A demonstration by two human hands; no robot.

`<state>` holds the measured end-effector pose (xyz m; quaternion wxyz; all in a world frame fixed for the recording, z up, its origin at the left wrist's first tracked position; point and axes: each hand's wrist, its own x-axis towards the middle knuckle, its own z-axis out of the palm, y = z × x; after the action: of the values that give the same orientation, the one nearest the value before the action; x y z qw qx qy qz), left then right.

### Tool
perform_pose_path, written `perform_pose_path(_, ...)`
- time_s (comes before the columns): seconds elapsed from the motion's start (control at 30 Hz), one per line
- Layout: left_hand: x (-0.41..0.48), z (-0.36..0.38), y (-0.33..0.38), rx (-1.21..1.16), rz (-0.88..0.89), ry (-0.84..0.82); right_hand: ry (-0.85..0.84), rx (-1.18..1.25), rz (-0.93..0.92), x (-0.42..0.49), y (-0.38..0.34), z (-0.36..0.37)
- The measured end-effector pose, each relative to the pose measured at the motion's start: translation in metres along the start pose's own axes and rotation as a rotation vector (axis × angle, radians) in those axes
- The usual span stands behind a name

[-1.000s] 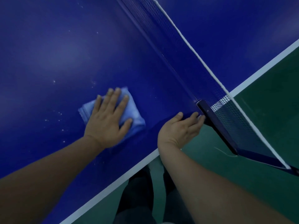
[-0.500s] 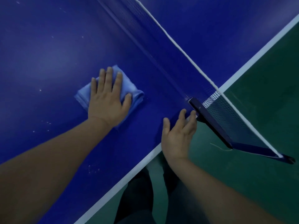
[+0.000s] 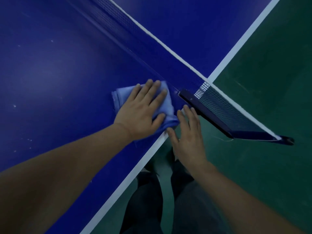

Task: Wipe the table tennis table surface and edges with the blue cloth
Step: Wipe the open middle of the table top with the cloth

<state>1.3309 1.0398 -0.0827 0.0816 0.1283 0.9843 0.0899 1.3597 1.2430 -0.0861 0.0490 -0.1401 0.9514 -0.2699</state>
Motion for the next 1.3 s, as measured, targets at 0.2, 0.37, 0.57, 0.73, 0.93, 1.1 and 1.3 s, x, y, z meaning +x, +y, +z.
perform_pose_path(0.2, 0.034, -0.012, -0.002, -0.025, -0.156, 0.018, -0.016, 0.013, -0.087, 0.001, 0.019, -0.023)
perform_pose_path(0.37, 0.027, -0.007, 0.019, 0.031, 0.146, -0.062, 0.099, -0.203, -0.143, 0.005, 0.039, -0.044)
perform_pose_path(0.57, 0.022, -0.006, 0.03, 0.004, -0.044, -0.013, 0.035, -0.269, -0.231, 0.008, 0.056, -0.05)
perform_pose_path(0.73, 0.017, -0.011, 0.018, 0.04, 0.172, -0.093, 0.023, -0.234, -0.293, 0.01, 0.066, -0.053)
perform_pose_path(0.93, 0.022, -0.012, 0.015, 0.046, 0.096, -0.067, -0.024, -0.231, -0.327, 0.011, 0.069, -0.057)
perform_pose_path(1.1, -0.018, -0.004, 0.034, 0.037, 0.242, -0.118, -0.028, -0.262, -0.353, 0.01, 0.072, -0.058)
perform_pose_path(1.3, 0.015, -0.003, 0.024, -0.003, -0.189, 0.022, -0.08, -0.354, -0.44, 0.009, 0.083, -0.059)
